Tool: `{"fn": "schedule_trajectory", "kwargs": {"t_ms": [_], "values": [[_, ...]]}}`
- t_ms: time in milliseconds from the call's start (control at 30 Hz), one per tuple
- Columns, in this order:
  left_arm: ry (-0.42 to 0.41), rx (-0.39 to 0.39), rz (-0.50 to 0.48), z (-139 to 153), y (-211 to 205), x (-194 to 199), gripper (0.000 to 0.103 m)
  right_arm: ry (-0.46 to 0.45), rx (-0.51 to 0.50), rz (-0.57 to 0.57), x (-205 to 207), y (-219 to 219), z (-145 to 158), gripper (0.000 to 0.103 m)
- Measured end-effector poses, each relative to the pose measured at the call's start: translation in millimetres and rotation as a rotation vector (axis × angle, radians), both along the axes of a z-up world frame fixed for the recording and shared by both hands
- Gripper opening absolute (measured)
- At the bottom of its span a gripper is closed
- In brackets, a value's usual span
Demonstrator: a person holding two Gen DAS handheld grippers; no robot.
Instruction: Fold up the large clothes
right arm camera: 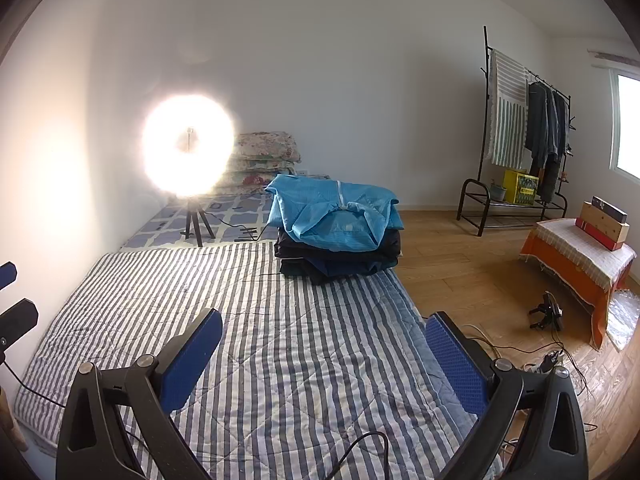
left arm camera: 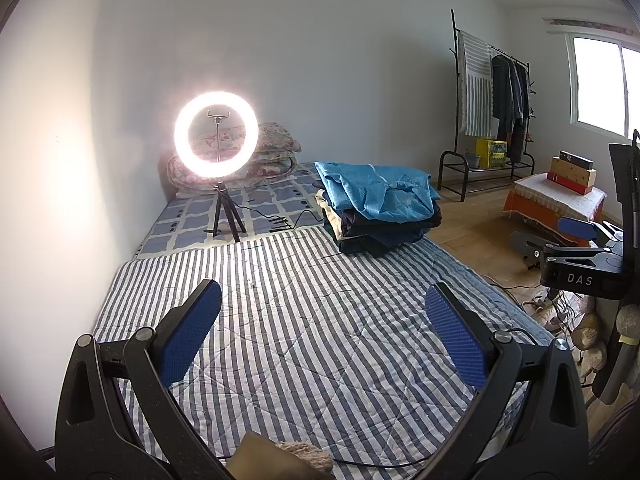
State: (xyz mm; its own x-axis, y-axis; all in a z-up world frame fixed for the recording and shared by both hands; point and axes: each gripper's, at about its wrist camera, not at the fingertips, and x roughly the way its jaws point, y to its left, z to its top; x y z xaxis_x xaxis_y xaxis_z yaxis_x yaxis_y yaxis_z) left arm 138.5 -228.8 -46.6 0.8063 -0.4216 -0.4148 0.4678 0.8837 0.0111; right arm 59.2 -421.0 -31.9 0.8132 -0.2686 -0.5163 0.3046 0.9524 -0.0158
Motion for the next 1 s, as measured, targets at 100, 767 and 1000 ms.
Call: {"fn": "schedule_trajectory", "kwargs": {"t_ms": [100, 767, 1000], "values": [[-0.002, -0.001, 0.002, 2.7, 2.1, 3.5, 0.103, -0.003, 0.001, -0.001, -0.2, 0.2, 0.5, 0.103], [-0.005, 0.006, 0.014, 2.0, 2.1, 4.8, 0.103, 0.002, -0.004, 0.01, 0.1, 1.5, 1.7, 0.103], [-0.036, 0.015, 0.013, -1.1, -0.1, 2.9, 0.103, 0.002, -0.004, 0.012, 0.1, 2.3, 2.6, 0.103]]}}
